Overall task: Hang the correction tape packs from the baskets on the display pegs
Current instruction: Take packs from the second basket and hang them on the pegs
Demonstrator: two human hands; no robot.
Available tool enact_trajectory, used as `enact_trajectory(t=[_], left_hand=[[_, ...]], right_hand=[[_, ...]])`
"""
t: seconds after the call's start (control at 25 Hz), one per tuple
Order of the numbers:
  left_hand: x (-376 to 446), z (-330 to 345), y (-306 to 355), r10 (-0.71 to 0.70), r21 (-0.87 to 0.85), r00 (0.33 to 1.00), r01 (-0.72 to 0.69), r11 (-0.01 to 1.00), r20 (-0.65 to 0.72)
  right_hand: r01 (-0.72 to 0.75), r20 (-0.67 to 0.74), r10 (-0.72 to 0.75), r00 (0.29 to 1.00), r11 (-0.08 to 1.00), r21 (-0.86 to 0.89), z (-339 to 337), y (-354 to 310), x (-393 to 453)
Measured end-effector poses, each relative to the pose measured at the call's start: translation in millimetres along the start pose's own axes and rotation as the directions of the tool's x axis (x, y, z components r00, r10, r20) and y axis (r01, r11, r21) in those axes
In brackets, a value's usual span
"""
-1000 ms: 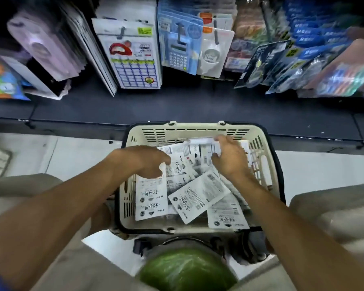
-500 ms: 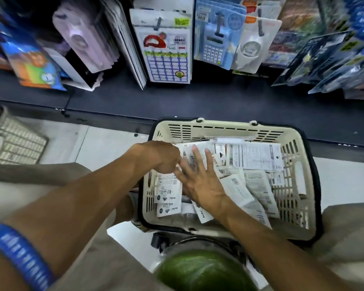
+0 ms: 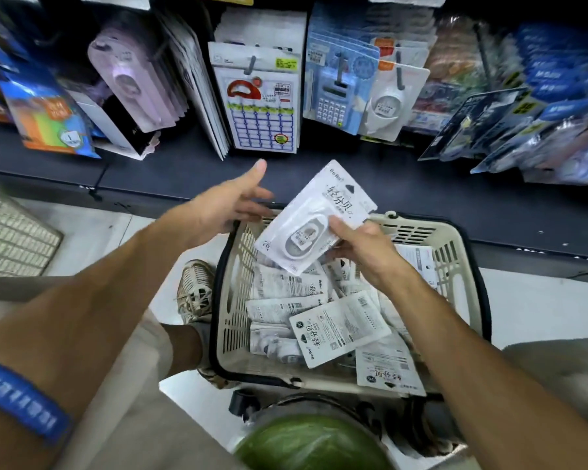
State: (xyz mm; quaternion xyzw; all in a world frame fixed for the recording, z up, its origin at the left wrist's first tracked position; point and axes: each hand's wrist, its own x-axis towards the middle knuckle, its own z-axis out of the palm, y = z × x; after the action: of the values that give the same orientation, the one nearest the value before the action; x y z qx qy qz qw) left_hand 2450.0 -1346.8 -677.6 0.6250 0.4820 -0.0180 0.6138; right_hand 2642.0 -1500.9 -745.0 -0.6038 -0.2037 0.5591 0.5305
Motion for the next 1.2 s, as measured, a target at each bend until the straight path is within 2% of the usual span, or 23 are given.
enact_trajectory(t=[0.04,0.08,0.2,0.28,0.32,0.4,0.44,0.56,0.68,0.76,0.8,0.84,0.88,0.92,0.96,1.04,1.12,1.2], left_hand=[[-0.4,5.4,-2.6,0.036,-0.051,0.997,-0.033,0.998,0.063],[-1.3,13.1,-6.4,0.066,-0.027,0.99,-0.063,0.998,0.126],[0.2,27.8,-11.7,0.015,0.149,0.987,-0.039,0.988,0.158],[0.6,25.4,-14.6,-0.025,0.173,0.996,0.011,0.985,0.084],[0.4,22.8,-15.6,-0.035,0.178,0.999,0.03,0.984,0.028],[2.2,18.8,-17.1,-0.019,0.201,0.996,0.036,0.979,-0.083],[3.5,18.6,-18.1,-0.006,0.205,0.993,0.03,0.978,-0.118],[9.4,18.3,-19.8,0.007,0.198,0.985,0.028,0.98,-0.174],[14.8,16.3,-22.0,0.072,0.354,0.973,0.01,0.935,-0.219],[16.8,16.7,-22.7,0.124,0.461,0.965,-0.003,0.887,-0.232],[17.5,17.1,-23.1,0.135,0.475,0.964,-0.01,0.88,-0.23],[18.2,17.3,-23.4,0.14,0.468,0.964,-0.019,0.883,-0.225],[17.9,17.5,-23.0,0.143,0.462,0.965,-0.026,0.886,-0.22],[18.1,17.7,-23.2,0.152,0.455,0.966,-0.042,0.89,-0.209],[17.6,18.3,-22.6,0.162,0.436,0.969,-0.067,0.897,-0.186],[14.0,20.6,-19.4,0.174,0.292,0.977,-0.132,0.947,-0.125],[8.6,22.8,-16.3,0.168,0.079,0.984,-0.163,0.983,-0.053],[7.2,25.2,-13.6,0.16,-0.078,0.987,-0.16,0.984,0.001]], right_hand=[[0.006,0.016,-0.007,1.0,0.996,0.086,1.3,-3.2,-1.0],[0.013,0.03,-0.017,0.999,0.991,0.13,8.1,-2.6,-1.7],[-0.026,0.02,0.024,0.999,0.995,0.092,19.5,11.5,0.2],[-0.118,-0.01,0.117,0.993,0.992,-0.044,11.4,25.7,-2.1],[-0.154,-0.052,0.145,0.988,0.957,-0.247,6.2,35.1,-6.0],[-0.173,-0.121,0.124,0.985,0.719,-0.673,1.2,60.7,-15.5],[-0.139,-0.112,0.082,0.99,0.628,-0.765,3.4,71.3,-18.3],[0.019,-0.004,-0.045,0.999,0.495,-0.869,17.7,74.5,-15.1],[0.138,0.081,-0.167,0.983,0.367,-0.92,22.6,47.4,-2.0],[0.156,0.076,-0.262,0.962,0.303,-0.94,23.3,18.8,2.9],[0.127,0.024,-0.266,0.964,0.379,-0.917,21.9,3.6,5.7],[0.082,-0.049,-0.218,0.975,0.553,-0.829,19.5,-11.8,8.6],[0.015,-0.102,-0.106,0.989,0.761,-0.649,17.0,-26.4,9.3],[-0.059,-0.095,0.022,0.995,0.911,-0.409,13.2,-38.0,7.7],[-0.128,-0.027,0.125,0.992,0.972,-0.199,8.5,-46.5,5.5],[-0.205,0.137,0.197,0.971,0.978,0.048,-2.8,-54.5,3.1],[-0.181,0.211,0.162,0.964,0.98,0.077,-5.6,-51.1,0.3],[-0.108,0.106,0.1,0.989,0.992,0.07,-1.5,-45.8,-0.1]])
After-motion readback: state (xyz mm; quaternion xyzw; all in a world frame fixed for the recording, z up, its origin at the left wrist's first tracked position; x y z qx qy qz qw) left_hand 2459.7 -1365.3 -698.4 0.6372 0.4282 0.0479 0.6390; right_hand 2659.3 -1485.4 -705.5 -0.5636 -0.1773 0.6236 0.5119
